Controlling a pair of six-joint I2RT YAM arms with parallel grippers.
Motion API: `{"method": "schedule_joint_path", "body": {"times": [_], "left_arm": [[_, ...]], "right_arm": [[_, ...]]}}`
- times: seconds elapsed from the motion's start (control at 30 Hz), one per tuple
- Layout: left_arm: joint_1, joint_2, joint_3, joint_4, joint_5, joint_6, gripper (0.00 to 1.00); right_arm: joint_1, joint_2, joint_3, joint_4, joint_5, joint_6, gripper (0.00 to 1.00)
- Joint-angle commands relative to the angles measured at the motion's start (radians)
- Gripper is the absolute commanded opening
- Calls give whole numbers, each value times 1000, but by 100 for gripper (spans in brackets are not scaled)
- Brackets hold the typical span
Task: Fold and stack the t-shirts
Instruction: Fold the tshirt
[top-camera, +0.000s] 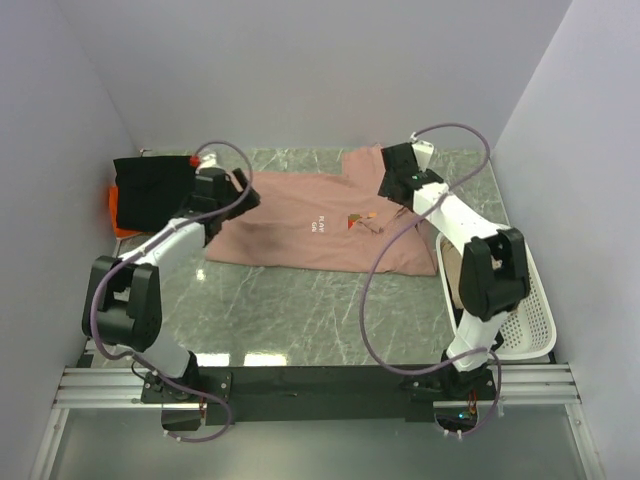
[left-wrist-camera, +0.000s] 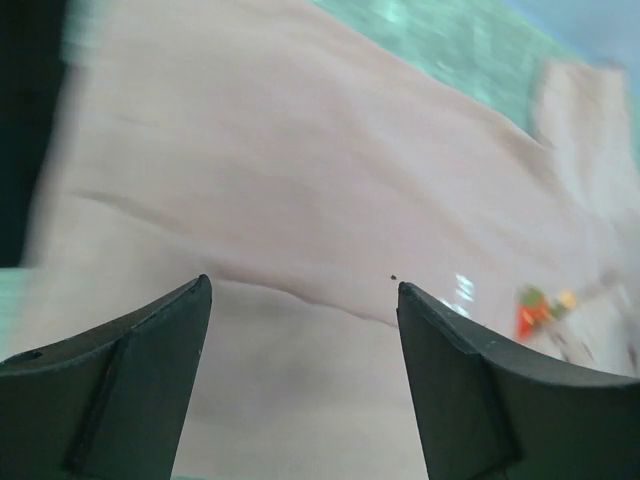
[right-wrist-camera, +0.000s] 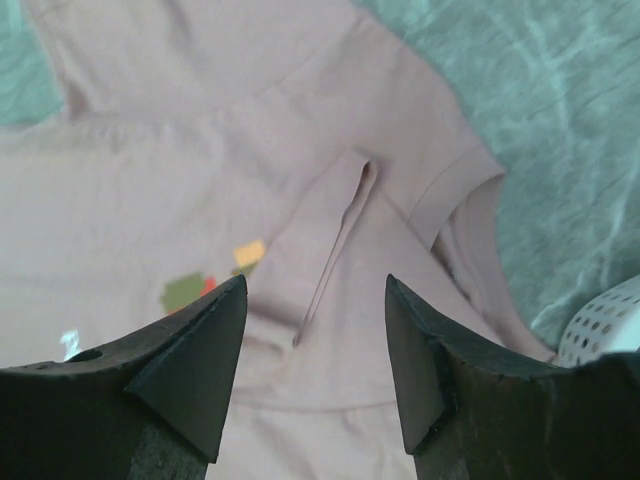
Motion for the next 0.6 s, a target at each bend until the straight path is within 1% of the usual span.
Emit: {"method": "schedule_joint_path", "body": {"times": [0.0,0.07,0.1,0.23,0.37,0.57], "left_arm": [[-110,-18,-60,91,8,-15,81],[-152,-10,-103,131,38,-41,82],[-193,2,-117,180,47,-48,82],[-276,57,-143,246,69,-61,84],[-338,129,-140,278,74,-60,84],[-349,163,-170,290,66,-71,83]], "right_arm": [[24,-127,-132,103,-121,-10,64],[35,-156,-190,134,-179,-6,63],[43,-162,-239,165,-231,-3,63],[47,-159,-309,222,-323,-17,59],[46,-98,-281,206,-340,-41,57],[44,-9,-214,179,-310,-66,55]]}}
